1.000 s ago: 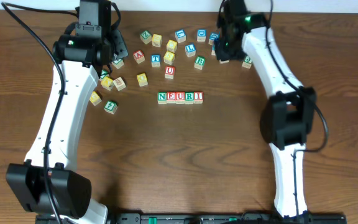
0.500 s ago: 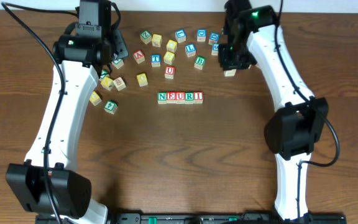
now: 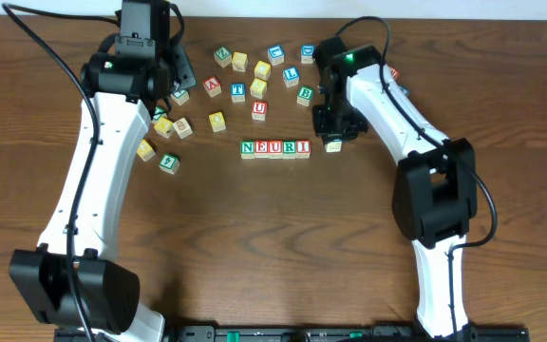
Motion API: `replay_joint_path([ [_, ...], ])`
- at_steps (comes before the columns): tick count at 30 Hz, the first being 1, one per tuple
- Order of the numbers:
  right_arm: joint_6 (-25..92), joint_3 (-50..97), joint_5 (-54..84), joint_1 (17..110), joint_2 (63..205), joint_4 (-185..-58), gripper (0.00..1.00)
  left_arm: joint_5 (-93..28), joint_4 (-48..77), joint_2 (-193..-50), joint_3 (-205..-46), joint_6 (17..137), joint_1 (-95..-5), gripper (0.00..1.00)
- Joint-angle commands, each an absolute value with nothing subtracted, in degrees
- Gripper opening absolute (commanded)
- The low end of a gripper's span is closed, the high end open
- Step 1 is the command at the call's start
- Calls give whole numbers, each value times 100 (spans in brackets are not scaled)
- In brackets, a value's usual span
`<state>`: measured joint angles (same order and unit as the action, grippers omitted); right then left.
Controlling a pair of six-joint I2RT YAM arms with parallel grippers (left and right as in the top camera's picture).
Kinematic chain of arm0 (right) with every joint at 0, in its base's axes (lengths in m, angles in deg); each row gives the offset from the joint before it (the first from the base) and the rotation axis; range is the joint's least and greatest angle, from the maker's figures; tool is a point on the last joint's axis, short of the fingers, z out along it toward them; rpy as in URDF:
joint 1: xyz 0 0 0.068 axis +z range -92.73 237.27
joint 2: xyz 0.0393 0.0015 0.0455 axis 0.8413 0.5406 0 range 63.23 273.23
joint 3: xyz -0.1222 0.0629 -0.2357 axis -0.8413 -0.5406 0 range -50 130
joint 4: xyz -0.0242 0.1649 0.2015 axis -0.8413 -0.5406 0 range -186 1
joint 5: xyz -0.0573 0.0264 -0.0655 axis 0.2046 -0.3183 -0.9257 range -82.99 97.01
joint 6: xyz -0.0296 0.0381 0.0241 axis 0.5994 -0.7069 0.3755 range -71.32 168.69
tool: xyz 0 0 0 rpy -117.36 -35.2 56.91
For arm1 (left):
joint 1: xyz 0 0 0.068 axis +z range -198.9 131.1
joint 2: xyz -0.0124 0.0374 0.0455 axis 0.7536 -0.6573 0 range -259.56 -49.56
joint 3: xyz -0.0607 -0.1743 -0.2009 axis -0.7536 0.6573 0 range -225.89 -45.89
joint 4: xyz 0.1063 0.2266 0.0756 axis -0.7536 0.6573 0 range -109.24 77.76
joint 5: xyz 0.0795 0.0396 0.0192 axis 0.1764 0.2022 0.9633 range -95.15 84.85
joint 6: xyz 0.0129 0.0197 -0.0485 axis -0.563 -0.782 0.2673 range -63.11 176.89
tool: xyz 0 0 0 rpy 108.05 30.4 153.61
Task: Spell out NEURIPS
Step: 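Carry the blue P block and set it right of I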
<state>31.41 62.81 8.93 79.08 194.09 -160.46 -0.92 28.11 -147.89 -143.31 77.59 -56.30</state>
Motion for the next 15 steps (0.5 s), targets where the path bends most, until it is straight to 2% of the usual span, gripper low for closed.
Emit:
replay_joint_path([
  [1,2979,6189,910,8028,19462,-15858,22,-105,2802,-14832,-14358,7683,-5621,53],
  [15,2594,5529,862,8229,19462,-15168,24,-103,2804,-14832,-14358,7683,-5621,53],
])
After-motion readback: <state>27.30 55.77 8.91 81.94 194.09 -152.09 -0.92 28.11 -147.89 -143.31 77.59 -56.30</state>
